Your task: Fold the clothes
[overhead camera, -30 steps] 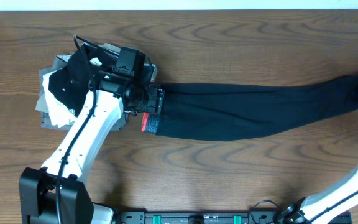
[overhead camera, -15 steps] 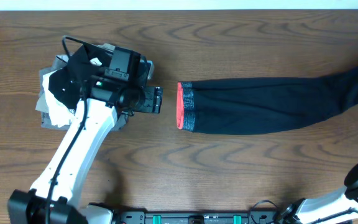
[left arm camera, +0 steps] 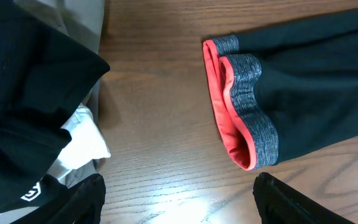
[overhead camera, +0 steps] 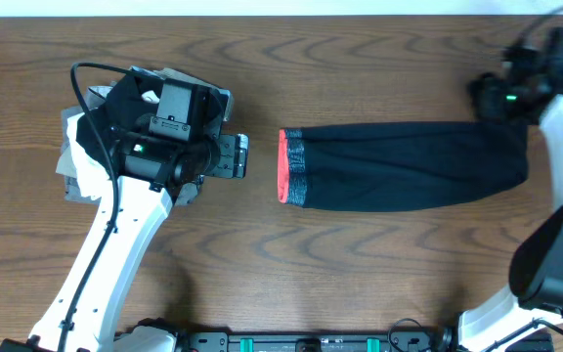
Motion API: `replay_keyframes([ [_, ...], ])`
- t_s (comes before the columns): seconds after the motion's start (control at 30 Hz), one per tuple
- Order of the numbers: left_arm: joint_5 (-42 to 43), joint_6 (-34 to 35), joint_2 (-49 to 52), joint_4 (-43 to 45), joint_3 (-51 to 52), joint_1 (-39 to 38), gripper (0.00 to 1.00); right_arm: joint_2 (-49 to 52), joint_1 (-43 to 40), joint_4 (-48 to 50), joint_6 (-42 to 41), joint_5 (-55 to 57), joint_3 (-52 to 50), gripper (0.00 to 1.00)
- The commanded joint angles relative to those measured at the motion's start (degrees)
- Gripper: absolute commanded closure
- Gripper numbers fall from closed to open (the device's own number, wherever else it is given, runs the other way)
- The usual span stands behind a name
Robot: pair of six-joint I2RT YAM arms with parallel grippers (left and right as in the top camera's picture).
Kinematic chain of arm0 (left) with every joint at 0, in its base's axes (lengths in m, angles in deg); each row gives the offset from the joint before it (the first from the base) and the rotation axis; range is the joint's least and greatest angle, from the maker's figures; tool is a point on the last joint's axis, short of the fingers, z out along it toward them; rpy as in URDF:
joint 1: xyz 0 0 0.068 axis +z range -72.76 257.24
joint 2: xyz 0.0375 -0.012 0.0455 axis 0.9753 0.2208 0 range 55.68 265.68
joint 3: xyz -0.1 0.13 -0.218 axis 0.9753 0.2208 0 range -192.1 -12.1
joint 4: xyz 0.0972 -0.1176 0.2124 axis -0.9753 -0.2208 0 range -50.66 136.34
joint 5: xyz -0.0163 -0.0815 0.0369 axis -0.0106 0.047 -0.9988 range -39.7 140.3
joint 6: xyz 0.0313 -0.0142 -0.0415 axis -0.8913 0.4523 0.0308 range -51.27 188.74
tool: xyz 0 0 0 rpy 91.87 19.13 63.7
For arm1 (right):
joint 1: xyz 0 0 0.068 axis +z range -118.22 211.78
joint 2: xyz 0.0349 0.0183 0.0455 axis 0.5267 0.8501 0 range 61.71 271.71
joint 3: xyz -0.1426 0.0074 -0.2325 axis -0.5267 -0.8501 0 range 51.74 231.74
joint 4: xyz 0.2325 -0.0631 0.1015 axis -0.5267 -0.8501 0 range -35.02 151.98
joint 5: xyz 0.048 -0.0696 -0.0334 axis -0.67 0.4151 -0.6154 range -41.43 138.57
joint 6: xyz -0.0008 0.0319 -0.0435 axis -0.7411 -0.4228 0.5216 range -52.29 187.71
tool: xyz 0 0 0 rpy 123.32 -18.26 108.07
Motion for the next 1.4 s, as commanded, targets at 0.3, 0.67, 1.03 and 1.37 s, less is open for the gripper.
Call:
replay_keyframes([
  [0.3,-0.72,0.26,-0.57,-0.07,-1.03,0.11,0.22,0.07,19.52,-2.36,-0.74,0.76,-4.72,0.99],
  [0.67,-0.68,0.61,-0.46,-0.33,-1.01,0.09,0.21,0.59,34.21,-3.50,-2.60,-1.60,-5.27,0.99],
  [1.03,2.89,14.97,5.35,-0.79,-0.94,0.09,0.16,-0.07,36.52,-1.46,-1.16,-4.04,-6.38,0.67],
  [1.37,18.01,21.99,18.62,4.66,-0.94,-0.98,0.11,-1.11,23.89,-0.17,-3.87,-4.92,-6.38,0.63],
])
